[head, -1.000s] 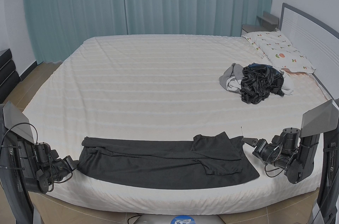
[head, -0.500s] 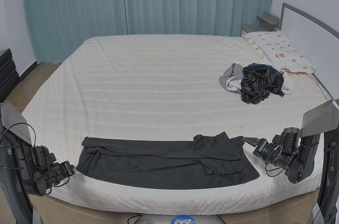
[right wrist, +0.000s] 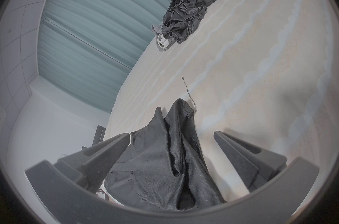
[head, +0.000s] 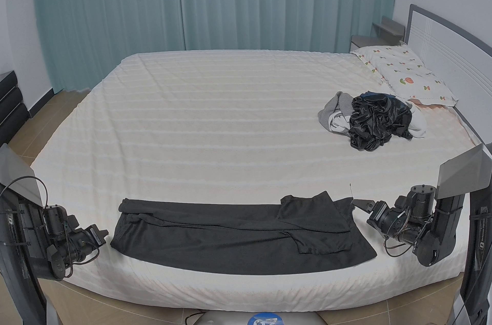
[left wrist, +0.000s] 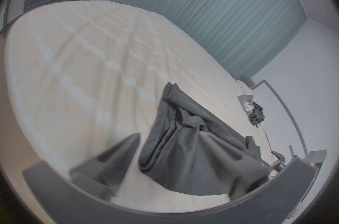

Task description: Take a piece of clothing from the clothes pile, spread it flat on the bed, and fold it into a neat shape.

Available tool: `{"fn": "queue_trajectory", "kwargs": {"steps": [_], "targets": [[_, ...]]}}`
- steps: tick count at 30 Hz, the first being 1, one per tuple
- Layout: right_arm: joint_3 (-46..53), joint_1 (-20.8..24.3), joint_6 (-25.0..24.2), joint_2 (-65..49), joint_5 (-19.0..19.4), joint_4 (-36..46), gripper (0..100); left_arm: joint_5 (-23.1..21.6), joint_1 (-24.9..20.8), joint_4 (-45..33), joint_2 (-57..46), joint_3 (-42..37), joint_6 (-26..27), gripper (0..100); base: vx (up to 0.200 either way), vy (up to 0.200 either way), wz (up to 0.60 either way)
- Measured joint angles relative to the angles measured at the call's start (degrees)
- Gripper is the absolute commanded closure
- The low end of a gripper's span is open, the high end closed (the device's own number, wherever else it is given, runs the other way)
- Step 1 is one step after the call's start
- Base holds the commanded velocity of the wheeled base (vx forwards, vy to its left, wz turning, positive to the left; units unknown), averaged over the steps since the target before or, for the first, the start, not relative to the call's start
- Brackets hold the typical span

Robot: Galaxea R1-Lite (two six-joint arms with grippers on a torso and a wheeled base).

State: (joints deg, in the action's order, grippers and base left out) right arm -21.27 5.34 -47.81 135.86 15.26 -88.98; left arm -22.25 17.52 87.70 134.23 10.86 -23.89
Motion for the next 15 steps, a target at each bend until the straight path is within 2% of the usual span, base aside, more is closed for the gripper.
{"fn": "queue_trajectory", "kwargs": {"steps": [2,4,15], "targets": [[0.00,0.04,0.00,0.02,0.00,0.00,0,-3.69,-0.10,-0.04,-0.02,0.66,-1.01,0,0.000,0.000,0.00],[-0.02,0.06,0.00,0.05,0.00,0.02,0,-5.39,-0.33,-0.11,0.06,1.48,-1.50,0,0.000,0.000,0.00],[-0.17,0.55,0.00,0.33,0.01,0.00,0,-6.81,-2.19,-4.06,4.02,9.80,-2.02,0,0.000,0.000,0.00]]}}
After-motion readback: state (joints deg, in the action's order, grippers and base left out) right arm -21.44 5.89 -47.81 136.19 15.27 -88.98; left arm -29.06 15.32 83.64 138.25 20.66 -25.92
